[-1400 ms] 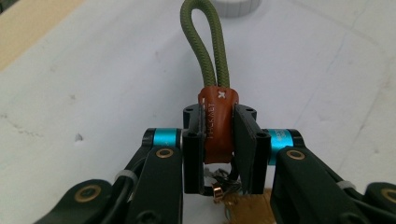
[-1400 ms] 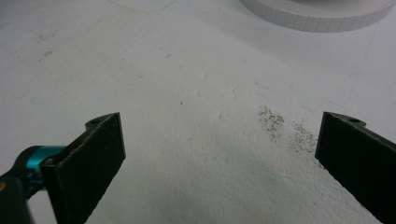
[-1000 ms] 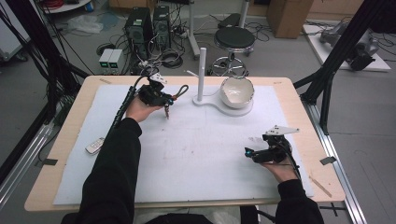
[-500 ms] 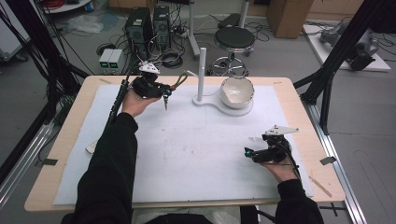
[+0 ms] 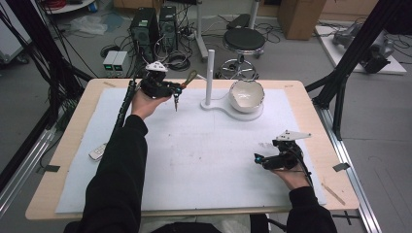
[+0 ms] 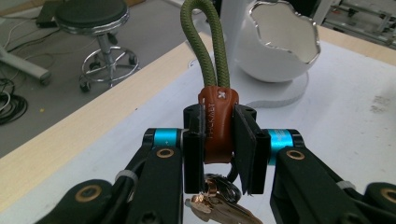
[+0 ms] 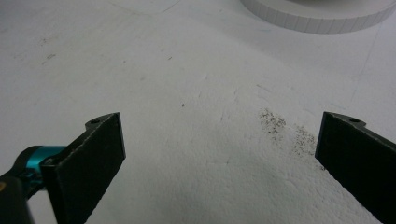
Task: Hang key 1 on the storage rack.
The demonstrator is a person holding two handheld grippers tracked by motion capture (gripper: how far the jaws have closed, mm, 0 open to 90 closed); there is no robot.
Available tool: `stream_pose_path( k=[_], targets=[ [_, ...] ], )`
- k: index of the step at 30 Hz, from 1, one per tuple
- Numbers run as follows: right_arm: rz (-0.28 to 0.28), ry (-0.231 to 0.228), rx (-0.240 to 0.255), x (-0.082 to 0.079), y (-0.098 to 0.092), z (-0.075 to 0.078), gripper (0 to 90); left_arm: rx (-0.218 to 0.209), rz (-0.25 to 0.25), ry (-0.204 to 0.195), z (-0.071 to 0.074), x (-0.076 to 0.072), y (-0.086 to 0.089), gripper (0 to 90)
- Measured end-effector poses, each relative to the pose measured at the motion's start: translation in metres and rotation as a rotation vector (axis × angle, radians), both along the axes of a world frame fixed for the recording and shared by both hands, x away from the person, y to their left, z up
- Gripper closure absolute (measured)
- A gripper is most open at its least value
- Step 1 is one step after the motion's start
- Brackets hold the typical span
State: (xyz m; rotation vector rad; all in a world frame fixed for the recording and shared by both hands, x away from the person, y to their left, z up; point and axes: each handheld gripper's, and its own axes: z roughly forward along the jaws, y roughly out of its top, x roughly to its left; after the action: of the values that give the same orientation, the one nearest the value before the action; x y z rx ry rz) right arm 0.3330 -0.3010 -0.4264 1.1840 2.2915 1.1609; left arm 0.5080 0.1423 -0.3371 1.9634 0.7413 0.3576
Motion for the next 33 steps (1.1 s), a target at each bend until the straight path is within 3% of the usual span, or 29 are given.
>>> stream_pose_path(
  k=[11,21,33],
  targets=[
    [0.006,0.002,0.0,0.0,0.0,0.0,0.7,-0.091,0.008,0.03,-0.009,0.008,-0.001,74.2],
    [0.006,0.005,-0.004,0.0,0.001,-0.001,0.7,-0.11,-0.011,0.063,-0.018,0.012,-0.008,74.2],
    [0.007,0.007,-0.008,0.001,0.001,-0.001,0.7,-0.098,-0.03,0.08,-0.028,0.015,-0.021,74.1]
  ],
)
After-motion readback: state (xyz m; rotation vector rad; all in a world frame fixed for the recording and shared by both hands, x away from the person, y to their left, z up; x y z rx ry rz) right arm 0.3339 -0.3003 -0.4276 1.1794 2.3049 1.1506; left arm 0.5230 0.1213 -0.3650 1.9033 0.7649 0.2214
